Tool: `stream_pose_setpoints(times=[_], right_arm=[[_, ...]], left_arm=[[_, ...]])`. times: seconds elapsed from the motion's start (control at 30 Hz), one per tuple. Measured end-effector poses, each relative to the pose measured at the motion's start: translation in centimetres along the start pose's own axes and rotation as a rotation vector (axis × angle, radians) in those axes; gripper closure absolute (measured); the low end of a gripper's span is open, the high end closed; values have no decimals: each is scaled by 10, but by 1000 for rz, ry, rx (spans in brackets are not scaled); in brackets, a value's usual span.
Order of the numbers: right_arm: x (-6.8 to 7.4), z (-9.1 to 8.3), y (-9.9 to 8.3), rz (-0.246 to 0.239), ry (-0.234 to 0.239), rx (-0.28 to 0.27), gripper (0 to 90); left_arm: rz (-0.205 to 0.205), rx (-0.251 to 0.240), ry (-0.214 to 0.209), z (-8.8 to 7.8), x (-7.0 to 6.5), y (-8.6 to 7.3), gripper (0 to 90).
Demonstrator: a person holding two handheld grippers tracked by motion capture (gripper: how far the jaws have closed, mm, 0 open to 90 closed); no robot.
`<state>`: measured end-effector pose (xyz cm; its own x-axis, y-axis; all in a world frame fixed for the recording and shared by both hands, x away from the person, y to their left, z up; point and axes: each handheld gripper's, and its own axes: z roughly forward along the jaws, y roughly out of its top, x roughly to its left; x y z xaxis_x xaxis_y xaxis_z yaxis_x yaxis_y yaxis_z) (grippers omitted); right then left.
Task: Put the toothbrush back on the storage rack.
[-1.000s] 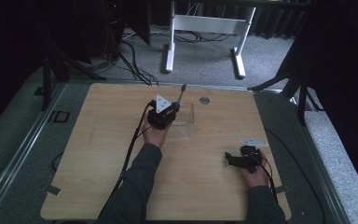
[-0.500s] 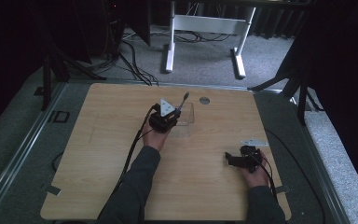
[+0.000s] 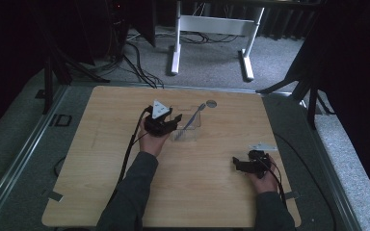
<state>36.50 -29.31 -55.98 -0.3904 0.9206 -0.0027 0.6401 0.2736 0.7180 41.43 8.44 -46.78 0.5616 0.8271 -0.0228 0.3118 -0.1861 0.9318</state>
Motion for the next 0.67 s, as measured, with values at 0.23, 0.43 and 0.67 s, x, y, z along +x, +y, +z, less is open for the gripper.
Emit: stream_pose_setpoints(times=[0.23,0.43,0.67], right_arm=[[0,0,0,0,0,0,127],[0,0,0,-1,-1,0,127],[0,0,0,-1,0,0,126]], left_arm=[[-80,30,21,-14,21,-10,439],[-141,138,51,-14,37,-28,327],[-177,223,90,-17,54,-53,284]])
